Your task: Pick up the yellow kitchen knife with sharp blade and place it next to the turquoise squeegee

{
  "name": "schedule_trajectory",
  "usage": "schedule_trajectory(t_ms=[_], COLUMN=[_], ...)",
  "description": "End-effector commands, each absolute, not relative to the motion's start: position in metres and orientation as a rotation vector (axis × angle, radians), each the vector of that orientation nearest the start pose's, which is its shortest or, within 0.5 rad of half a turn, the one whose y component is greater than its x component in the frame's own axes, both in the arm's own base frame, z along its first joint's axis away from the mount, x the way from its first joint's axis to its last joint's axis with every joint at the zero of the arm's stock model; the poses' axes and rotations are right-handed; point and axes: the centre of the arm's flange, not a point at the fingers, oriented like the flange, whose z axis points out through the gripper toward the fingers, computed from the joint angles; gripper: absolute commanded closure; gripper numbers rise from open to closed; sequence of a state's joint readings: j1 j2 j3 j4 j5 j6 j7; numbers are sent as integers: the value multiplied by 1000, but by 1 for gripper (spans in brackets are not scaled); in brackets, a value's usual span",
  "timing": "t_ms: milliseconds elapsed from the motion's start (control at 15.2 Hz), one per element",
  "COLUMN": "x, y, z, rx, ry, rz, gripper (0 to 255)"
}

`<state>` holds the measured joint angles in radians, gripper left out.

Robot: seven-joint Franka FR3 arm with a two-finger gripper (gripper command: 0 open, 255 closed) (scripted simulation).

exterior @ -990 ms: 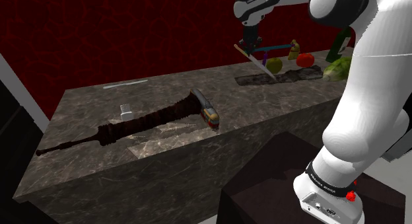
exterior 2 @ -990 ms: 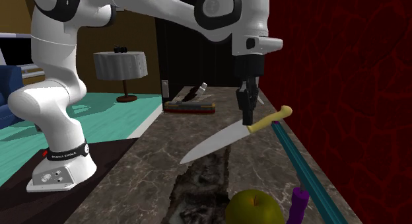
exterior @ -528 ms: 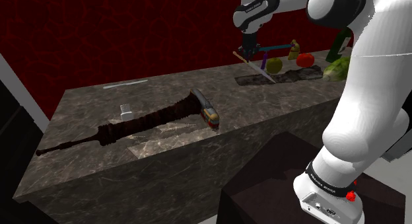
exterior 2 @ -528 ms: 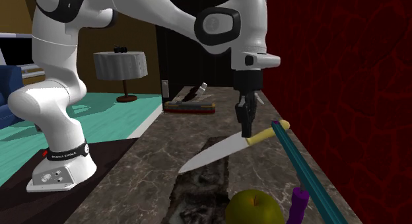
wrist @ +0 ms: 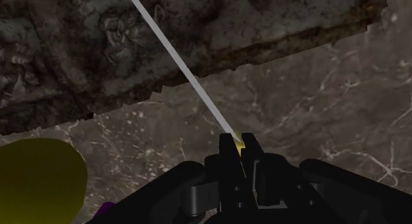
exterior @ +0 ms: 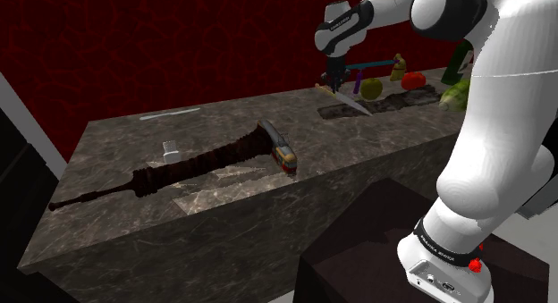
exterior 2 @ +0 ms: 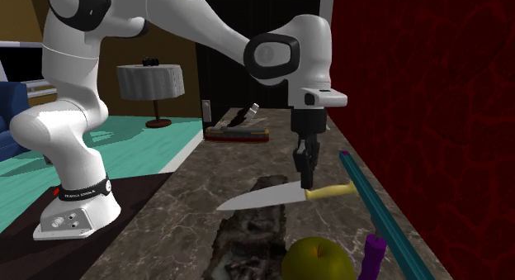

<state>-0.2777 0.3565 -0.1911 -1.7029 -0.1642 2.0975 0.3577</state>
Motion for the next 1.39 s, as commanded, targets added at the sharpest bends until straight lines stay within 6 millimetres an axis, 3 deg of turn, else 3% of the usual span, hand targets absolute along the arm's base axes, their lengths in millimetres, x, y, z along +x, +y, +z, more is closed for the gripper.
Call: schedule_trajectory(t_ms=[0, 462, 924, 990, 1320], x=[588, 588, 588, 590, 588], y=[-294, -294, -294, -291, -294], z=[383, 348, 348, 348, 348], rx=[-3130, -3130, -3130, -3130, -3130], ry=[1202, 1202, 1202, 1202, 1202], rz=[-51, -51, -51, -51, -51], gripper=[255, 255, 255, 0, 0])
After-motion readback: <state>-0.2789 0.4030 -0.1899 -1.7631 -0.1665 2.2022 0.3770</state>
